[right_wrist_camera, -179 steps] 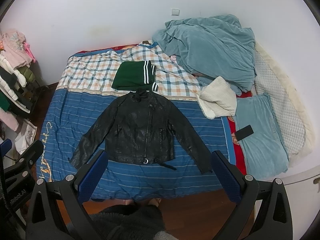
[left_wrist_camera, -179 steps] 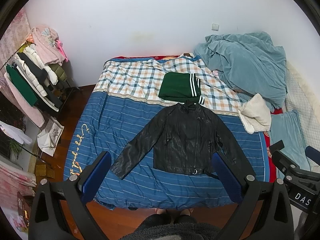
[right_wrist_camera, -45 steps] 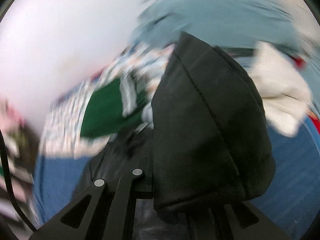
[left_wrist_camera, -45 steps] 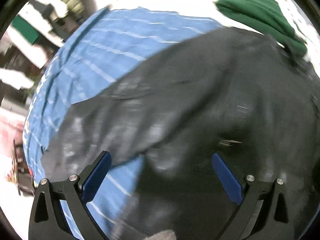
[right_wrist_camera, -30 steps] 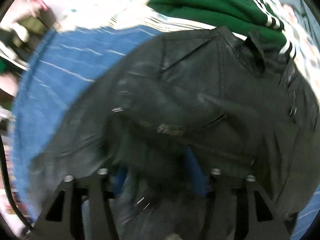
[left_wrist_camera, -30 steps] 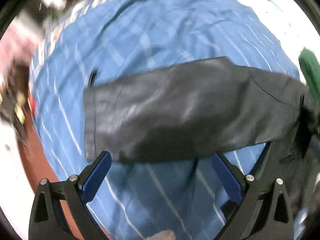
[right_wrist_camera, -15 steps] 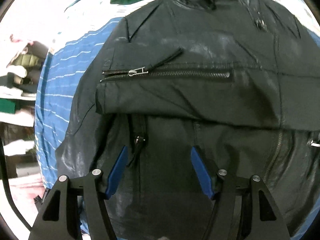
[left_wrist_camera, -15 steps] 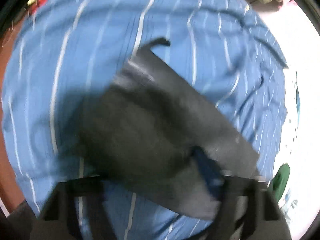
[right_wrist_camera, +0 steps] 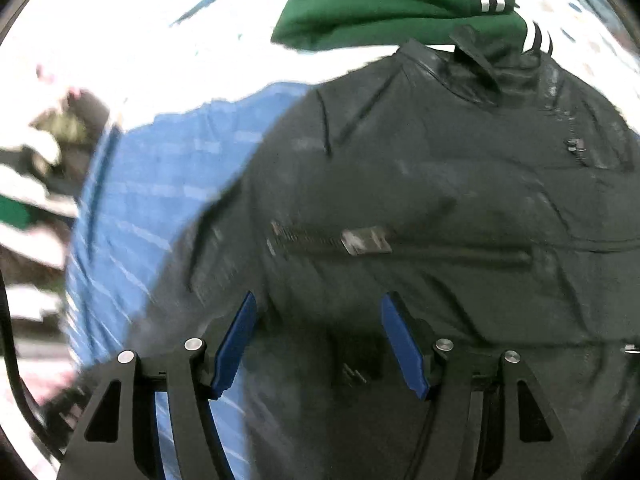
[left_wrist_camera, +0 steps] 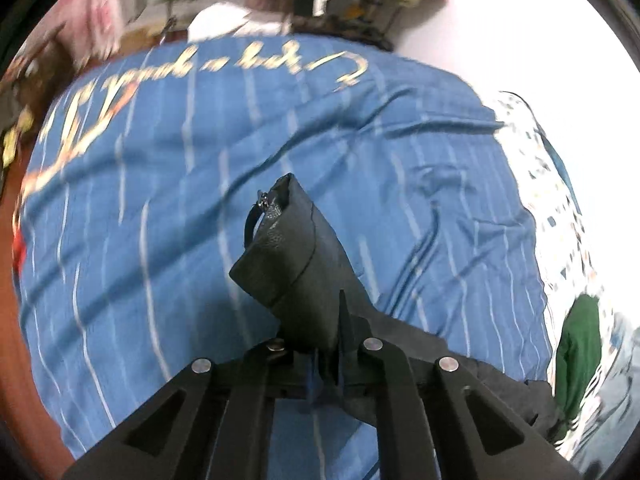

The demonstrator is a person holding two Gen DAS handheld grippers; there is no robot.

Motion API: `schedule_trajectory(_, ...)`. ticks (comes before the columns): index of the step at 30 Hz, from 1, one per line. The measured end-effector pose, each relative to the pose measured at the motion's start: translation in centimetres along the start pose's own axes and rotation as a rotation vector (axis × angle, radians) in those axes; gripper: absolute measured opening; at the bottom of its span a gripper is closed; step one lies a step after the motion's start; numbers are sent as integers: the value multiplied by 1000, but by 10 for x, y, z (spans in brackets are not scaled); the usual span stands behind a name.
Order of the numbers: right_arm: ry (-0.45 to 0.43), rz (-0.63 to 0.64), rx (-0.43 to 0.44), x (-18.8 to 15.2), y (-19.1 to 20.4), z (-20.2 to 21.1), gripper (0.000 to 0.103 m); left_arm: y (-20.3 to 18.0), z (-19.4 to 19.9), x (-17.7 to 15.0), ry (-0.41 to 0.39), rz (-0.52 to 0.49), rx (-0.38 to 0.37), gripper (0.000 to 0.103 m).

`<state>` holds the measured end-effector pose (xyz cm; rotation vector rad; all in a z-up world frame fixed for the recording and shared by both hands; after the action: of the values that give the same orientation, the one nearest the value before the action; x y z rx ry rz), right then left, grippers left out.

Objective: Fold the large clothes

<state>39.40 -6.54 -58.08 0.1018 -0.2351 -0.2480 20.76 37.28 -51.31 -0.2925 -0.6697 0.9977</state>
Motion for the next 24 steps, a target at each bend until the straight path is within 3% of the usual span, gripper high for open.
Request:
schedule_trajectory(1, 23, -29, 36, 7, 2, -10, 55, -7, 1, 2, -8, -33, 2, 5)
schedule_trajectory(2, 101, -45, 49, 12, 6, -32, 54, -12, 3, 4, -13, -58, 1, 5)
schedule_trajectory(5, 203, -35, 5, 19, 13, -63, 55, -31, 9, 8, -25, -133, 6, 4)
schedule_trajectory(8, 175, 55, -52, 19, 23, -46, 60, -53, 20, 11, -52, -219, 11, 4)
schedule_trajectory(9, 149, 89, -116, 17, 22, -37, 74, -60, 23, 12, -58, -237, 11, 4)
schedule_trajectory(11, 102, 136, -229, 11, 18, -23, 84, -78, 30, 13, -77, -285, 2, 3)
schedule_trajectory(14, 49, 194, -375, 4, 10, -7, 89, -114, 46, 9, -120, -377, -15, 3)
schedule_trajectory(16, 41, 203, -428, 4, 4, -1, 89, -139, 55, 3, -146, -447, -27, 3)
schedule_trajectory(22, 44, 143, -301, 9, -23, 27, 89, -226, 74, -38, -178, -637, -103, 3)
schedule_trajectory(24, 61, 93, -218, 10, -40, 34, 89, -255, 81, -58, -178, -686, -145, 2)
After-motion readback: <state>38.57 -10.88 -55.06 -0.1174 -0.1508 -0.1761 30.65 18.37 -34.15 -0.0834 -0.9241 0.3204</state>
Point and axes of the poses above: each gripper's, at about its wrist camera, not at the fingertips, and z roughly against the way its jaws point, y to its left, x to its top, the point moved 2 cm from there along -z, roughly the way its jaws point, and after that the axes turned 15 degrees about -x, right-handed, at the moved point
